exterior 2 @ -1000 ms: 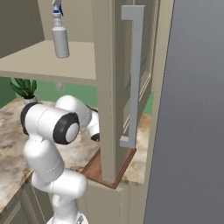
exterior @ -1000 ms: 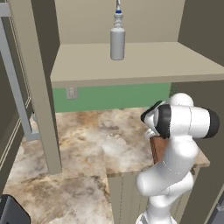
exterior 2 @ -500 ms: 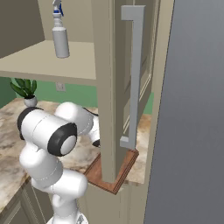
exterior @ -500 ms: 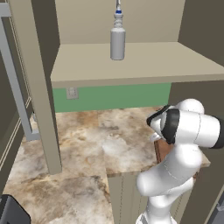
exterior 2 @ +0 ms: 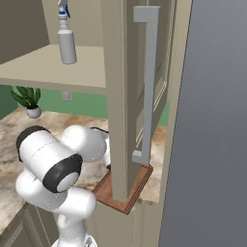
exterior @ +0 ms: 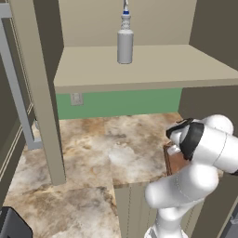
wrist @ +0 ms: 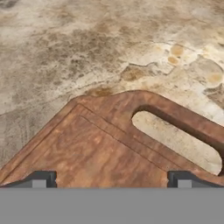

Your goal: Move the cutting board and knife to the sink. Then move spray from the cabinet to the counter.

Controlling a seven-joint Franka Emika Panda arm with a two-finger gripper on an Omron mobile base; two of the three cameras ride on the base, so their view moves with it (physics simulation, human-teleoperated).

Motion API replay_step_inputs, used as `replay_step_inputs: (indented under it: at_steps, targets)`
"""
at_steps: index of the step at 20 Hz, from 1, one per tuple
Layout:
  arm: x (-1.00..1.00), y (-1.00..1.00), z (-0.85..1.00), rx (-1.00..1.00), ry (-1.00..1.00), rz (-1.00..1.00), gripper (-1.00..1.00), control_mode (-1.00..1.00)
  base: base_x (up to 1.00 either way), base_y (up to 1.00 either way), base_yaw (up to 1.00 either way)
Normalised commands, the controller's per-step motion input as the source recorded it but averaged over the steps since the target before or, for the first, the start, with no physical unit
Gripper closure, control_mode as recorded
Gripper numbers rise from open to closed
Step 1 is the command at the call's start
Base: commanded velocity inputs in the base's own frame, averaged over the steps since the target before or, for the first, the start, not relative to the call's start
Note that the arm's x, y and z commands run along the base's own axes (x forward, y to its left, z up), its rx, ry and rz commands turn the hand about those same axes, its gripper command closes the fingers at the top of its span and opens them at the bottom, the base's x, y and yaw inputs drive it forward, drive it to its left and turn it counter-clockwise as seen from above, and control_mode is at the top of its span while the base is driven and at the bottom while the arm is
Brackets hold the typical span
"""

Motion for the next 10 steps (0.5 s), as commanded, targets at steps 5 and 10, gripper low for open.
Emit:
replay_step_inputs:
  at_steps: [5, 10]
  targets:
    - [-0.31, 0.01, 0.83, 0.00, -0.16, 0.00, -1.00, -1.00, 0.00, 0.00, 0.00]
    - [-0.65, 0.00, 0.64, 0.03, -0.08, -0.05, -1.00, -1.00, 0.00, 0.00, 0.00]
